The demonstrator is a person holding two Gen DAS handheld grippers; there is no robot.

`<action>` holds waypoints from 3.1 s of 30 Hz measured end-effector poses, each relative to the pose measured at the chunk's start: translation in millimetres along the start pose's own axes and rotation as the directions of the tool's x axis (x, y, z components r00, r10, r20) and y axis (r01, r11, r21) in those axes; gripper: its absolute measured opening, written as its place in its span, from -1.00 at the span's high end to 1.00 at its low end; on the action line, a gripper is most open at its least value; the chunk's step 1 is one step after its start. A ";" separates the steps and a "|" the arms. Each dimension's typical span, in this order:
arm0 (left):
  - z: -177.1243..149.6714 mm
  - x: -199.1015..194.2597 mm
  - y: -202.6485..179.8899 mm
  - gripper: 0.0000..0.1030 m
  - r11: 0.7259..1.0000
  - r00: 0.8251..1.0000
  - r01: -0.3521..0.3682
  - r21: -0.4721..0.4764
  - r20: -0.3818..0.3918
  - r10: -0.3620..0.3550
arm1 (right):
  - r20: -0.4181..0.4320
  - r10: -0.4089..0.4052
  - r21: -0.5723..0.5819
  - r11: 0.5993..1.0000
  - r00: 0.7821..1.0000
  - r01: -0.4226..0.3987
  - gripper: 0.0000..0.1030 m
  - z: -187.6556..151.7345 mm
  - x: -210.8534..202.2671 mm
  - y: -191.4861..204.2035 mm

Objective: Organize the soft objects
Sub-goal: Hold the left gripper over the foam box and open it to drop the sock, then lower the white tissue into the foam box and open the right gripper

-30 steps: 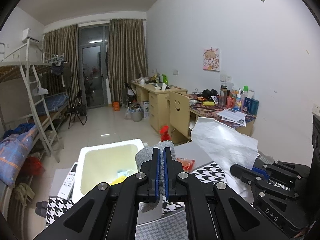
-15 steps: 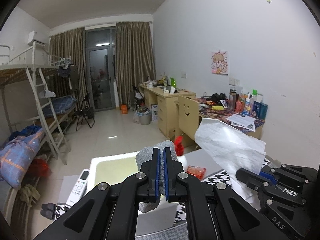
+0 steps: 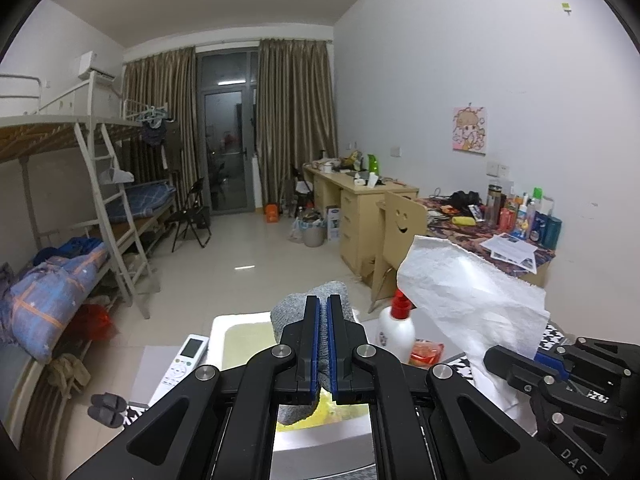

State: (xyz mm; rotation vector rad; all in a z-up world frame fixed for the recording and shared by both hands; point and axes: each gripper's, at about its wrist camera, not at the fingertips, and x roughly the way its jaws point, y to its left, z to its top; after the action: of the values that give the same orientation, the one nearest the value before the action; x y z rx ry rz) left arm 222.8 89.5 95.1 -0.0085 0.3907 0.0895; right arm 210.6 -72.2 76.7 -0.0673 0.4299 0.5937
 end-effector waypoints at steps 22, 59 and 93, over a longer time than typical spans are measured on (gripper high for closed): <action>-17.4 48.3 24.9 0.92 0.998 0.993 -0.034 -0.046 -0.116 0.028 | -0.032 0.036 -0.038 0.999 0.999 -0.037 0.80 2.4 21.1 14.0; -37.4 2.2 87.8 -0.98 0.975 0.978 -0.202 -0.088 -0.066 0.197 | -0.093 0.072 -0.056 0.995 0.993 -0.077 0.80 8.2 61.1 44.6; -61.7 -26.6 116.3 -0.98 0.964 0.970 -0.241 -0.117 -0.064 0.234 | -0.193 0.068 -0.032 0.997 0.979 -0.075 -0.20 0.5 96.9 51.9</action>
State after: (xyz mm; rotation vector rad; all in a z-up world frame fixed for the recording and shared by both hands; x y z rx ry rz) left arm 164.5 201.5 49.2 -0.0872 0.4341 0.3516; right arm 254.0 22.1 40.4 -0.1477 0.6102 0.6693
